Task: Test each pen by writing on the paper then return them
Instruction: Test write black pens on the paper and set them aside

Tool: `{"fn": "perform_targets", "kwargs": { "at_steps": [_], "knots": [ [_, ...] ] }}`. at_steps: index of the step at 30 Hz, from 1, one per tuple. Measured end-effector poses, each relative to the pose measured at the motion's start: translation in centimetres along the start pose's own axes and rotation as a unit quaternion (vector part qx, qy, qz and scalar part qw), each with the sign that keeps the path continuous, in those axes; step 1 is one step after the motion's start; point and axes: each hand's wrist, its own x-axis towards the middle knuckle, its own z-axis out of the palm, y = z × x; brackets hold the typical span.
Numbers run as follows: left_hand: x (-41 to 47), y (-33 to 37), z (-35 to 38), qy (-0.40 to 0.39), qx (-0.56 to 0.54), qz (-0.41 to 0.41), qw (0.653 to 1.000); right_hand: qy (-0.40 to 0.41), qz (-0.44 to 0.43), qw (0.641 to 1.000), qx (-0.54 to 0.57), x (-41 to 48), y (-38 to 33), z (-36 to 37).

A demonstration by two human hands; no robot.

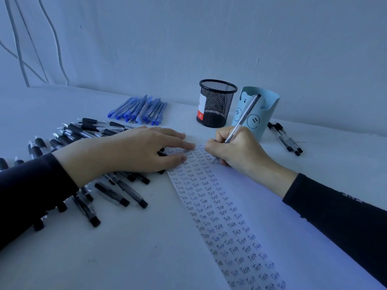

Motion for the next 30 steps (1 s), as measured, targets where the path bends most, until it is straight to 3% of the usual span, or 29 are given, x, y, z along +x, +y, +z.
{"fn": "perform_targets", "kwargs": {
  "at_steps": [24, 30],
  "knots": [
    [-0.06, 0.37, -0.17, 0.001, -0.001, -0.002, 1.000, 0.009, 0.003, 1.000, -0.008, -0.05, 0.00, -0.15],
    [-0.07, 0.27, -0.23, -0.003, 0.005, 0.000, 1.000, 0.022, 0.036, 0.997, 0.059, -0.01, -0.61, -0.73]
  ]
}}
